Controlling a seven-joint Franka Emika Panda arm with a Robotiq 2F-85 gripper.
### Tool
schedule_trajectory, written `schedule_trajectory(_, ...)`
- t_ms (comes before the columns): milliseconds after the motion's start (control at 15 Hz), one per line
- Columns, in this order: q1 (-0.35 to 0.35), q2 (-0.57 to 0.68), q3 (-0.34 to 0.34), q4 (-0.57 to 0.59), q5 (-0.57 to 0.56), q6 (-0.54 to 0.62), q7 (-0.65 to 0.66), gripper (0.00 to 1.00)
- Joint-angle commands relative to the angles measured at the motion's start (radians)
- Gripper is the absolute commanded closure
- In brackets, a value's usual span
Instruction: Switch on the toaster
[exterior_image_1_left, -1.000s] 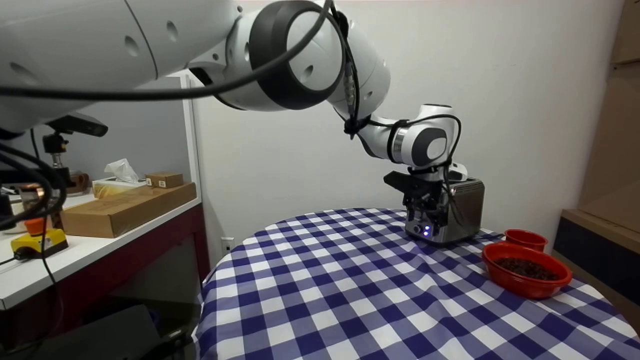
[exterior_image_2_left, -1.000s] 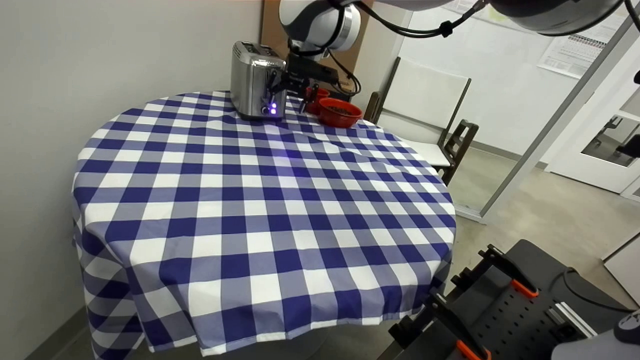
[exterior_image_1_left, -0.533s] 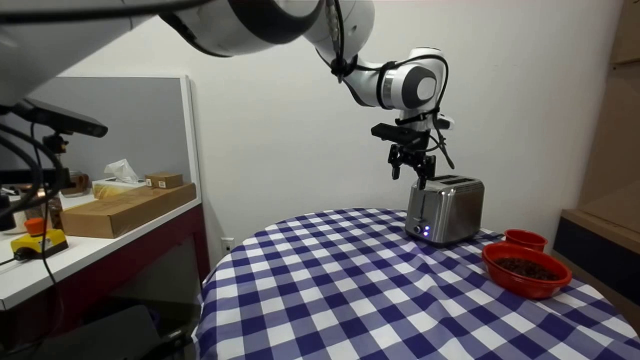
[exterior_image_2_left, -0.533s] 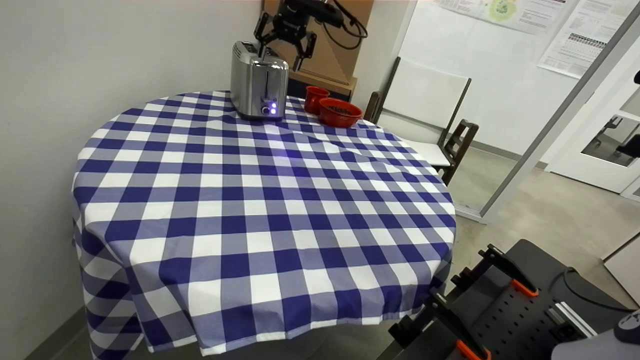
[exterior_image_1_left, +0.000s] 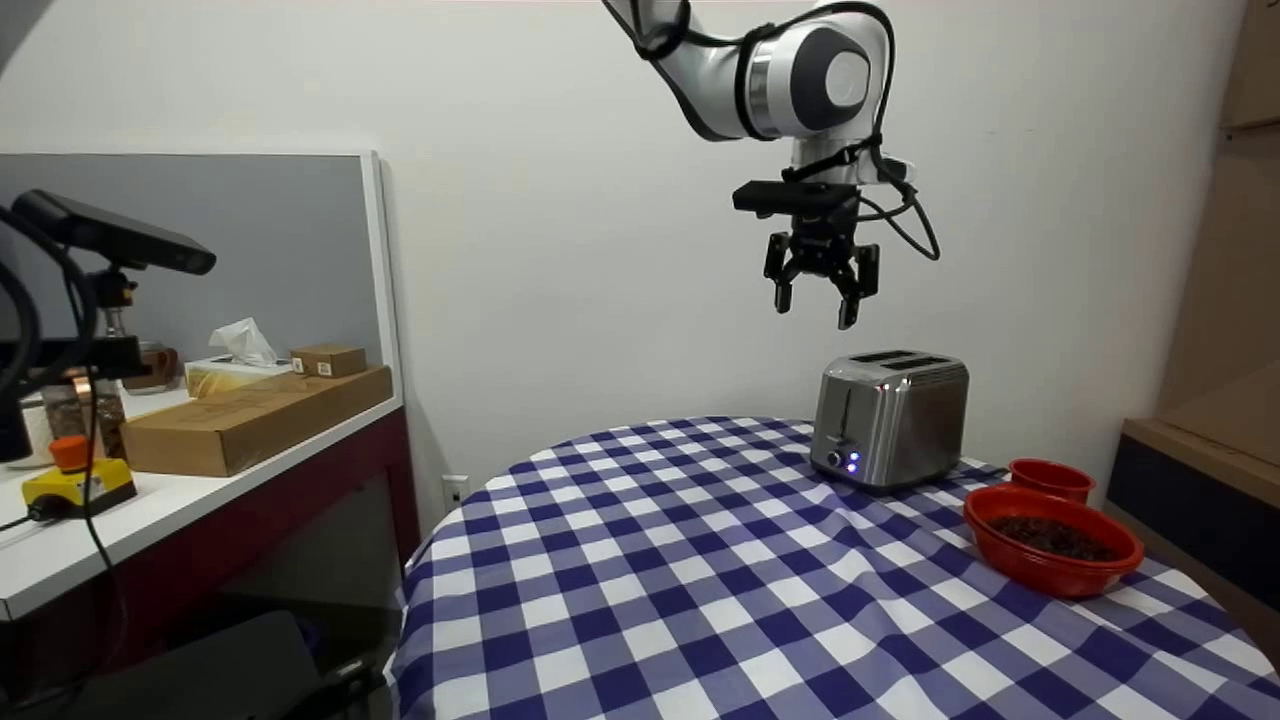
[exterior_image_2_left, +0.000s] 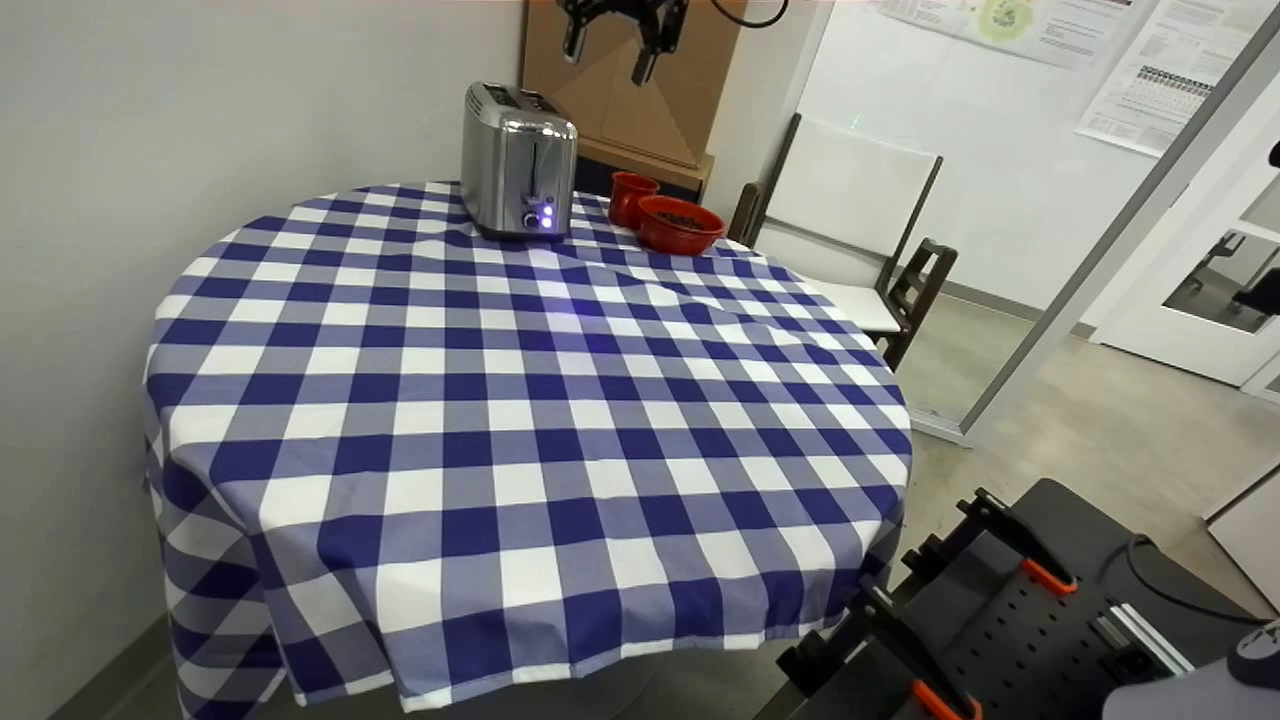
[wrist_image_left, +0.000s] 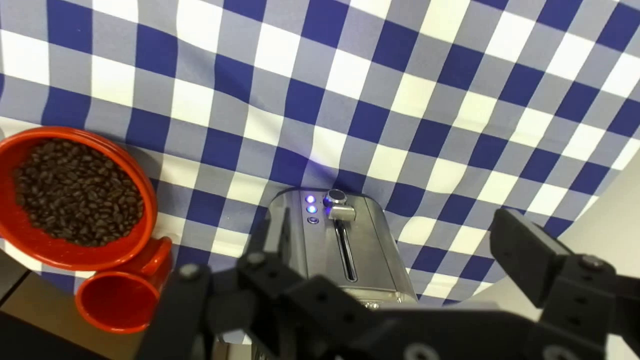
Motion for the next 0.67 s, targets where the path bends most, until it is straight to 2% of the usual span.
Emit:
schedule_trajectory(0,-0.021,-0.205,0.003,-0.241,0.025,0.005,-0.062,0.00)
schedule_trajectory(600,-0.038,-0.618,-0.040,-0.714,0.001,-0.091,-0.085,0.00)
